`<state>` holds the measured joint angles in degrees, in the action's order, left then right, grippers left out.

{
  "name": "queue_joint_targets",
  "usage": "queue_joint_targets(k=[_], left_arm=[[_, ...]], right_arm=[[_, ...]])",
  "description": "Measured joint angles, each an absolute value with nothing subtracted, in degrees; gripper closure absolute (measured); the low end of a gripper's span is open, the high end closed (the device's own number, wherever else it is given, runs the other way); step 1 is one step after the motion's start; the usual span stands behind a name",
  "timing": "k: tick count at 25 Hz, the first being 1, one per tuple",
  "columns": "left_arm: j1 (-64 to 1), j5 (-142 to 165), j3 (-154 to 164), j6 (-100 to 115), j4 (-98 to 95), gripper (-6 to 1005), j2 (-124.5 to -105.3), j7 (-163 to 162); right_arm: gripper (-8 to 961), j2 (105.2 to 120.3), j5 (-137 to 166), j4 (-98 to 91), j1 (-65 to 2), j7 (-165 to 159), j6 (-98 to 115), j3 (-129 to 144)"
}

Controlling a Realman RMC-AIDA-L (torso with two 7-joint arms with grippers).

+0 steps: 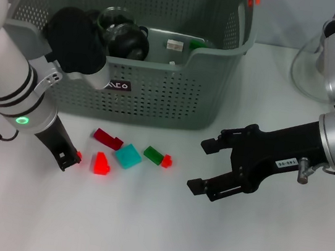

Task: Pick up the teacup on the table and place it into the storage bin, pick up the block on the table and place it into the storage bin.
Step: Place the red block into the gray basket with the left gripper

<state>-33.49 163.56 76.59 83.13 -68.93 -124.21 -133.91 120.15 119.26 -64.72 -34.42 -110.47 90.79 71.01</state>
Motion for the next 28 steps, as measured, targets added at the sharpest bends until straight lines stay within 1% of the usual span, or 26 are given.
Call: queue_joint_targets(k=[9,14,17,19,22,26,28], left_arm=[[-33.19,163.46,73.63,88.17,-74.31,888,-124.09,-132.8],[-33.16,157.18,64.42,99.4,-80.15,883,-124.18,-127.79],[-34.07,150.21,56.03,107.12,-82.36,880,-123.73,-125.21],[-35.19,145.27,50.13,111.75,-83.3,877,-122.92,-124.34],[-38.02,136.51,41.41,115.99,-82.7,874,-120.2,-124.88],[-41.99,130.35,33.63,114.26,-80.47,870,-116.26,-126.23],[-43.36,129.93,32.74,111.24,-78.93,867,-115.06,-126.61]], right_arm=[[23,120.11,119.27,-64.37,-34.45,-110.48,90.79,70.86],[23,119.98,119.39,-64.12,-34.2,-109.86,91.08,69.74],[23,119.97,119.34,-63.78,-33.87,-109.2,91.25,69.05],[24,119.91,119.33,-63.38,-33.79,-108.96,91.26,68.64],[24,119.89,119.31,-63.25,-33.76,-108.88,91.54,68.41],[24,119.96,119.27,-63.25,-33.75,-108.85,92.1,68.29],[24,119.97,119.27,-63.25,-33.76,-108.87,92.16,68.28]])
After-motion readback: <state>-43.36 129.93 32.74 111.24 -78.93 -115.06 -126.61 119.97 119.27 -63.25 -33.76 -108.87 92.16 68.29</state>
